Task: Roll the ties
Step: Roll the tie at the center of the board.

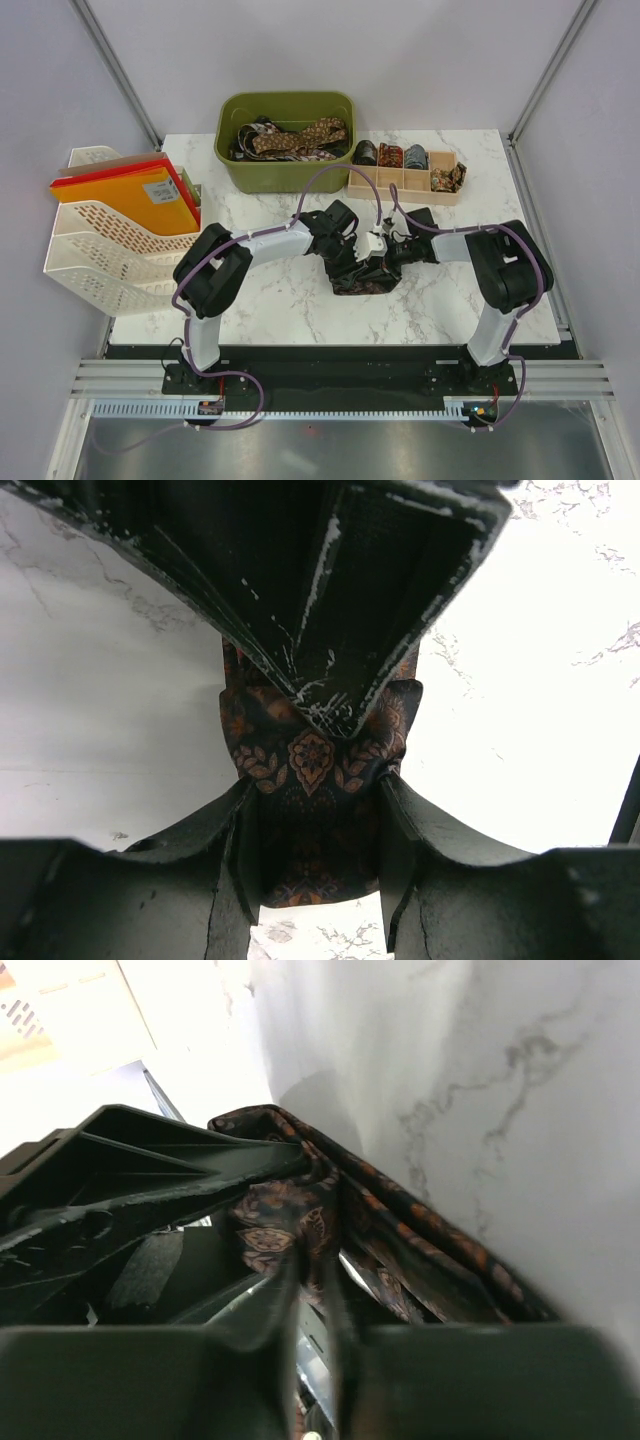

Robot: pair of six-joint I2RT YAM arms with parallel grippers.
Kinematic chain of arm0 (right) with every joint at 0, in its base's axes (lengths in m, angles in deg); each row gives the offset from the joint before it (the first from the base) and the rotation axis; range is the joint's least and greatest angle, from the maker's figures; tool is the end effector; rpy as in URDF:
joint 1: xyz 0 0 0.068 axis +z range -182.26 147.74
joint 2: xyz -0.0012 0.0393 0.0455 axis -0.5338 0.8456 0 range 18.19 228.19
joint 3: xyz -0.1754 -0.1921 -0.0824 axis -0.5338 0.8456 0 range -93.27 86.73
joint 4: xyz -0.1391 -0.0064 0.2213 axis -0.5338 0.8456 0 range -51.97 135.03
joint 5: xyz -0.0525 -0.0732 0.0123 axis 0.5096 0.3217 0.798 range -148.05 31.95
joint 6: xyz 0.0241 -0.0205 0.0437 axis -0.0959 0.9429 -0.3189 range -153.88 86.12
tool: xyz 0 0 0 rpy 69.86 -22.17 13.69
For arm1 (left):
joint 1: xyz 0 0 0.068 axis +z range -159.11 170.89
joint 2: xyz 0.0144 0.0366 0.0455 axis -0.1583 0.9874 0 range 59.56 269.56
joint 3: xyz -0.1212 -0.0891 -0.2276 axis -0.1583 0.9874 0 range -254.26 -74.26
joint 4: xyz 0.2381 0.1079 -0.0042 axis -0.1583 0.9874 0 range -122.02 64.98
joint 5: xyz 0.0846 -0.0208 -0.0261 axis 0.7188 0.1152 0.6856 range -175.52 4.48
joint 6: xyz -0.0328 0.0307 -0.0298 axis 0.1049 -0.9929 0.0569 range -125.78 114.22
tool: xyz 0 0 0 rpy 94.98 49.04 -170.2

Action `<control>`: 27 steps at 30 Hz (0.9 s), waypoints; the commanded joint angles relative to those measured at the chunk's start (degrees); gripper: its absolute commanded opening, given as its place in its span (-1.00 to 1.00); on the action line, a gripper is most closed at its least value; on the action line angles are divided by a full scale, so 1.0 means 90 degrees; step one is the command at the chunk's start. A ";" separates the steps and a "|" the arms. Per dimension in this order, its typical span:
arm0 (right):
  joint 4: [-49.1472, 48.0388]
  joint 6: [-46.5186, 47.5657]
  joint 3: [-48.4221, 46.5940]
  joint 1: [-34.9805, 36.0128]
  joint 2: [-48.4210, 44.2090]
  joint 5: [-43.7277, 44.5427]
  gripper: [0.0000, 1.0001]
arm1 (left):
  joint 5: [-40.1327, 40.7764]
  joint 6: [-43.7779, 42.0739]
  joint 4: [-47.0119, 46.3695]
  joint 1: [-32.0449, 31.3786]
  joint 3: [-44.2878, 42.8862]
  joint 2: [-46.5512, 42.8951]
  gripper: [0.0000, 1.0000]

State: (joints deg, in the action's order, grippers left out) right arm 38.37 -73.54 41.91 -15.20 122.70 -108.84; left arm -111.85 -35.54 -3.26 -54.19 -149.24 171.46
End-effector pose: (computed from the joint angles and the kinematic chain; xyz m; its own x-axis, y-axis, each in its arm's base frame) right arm 0.2880 0.1172 0.1042 -0.9921 0.1175 0.0439 0.1010 0.5402 0.8355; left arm 0.2670 -0.2902 0.1627 -0.1794 0.8101 -0.5581 0.9823 0.1167 -0.1464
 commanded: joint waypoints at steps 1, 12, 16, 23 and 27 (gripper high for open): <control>0.0489 0.0607 -0.0138 0.0077 0.0204 0.0398 -0.92 | 0.0298 0.0142 0.0419 0.0067 0.0187 0.0087 -0.25; 0.1554 0.1467 -0.0528 0.0068 0.0409 0.1326 -1.00 | 0.0055 -0.0287 0.0448 0.0067 0.0245 -0.0714 0.08; 0.1642 0.1526 -0.0538 0.0068 0.0409 0.1521 -1.00 | -0.0014 -0.0258 0.0448 0.0067 0.0235 -0.0734 0.13; 0.1807 0.1594 -0.0616 0.0077 0.0497 0.1785 -1.00 | -0.0307 -0.0239 0.0127 0.0106 0.0459 -0.1211 0.38; 0.1876 0.1672 -0.0675 0.0077 0.0556 0.1873 -1.00 | -0.0619 -0.0432 -0.0177 0.0389 0.0966 -0.1690 0.60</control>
State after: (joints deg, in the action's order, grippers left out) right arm 51.37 -62.59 35.77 -14.02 125.10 -103.00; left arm -114.29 -36.67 -3.39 -53.38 -143.98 161.97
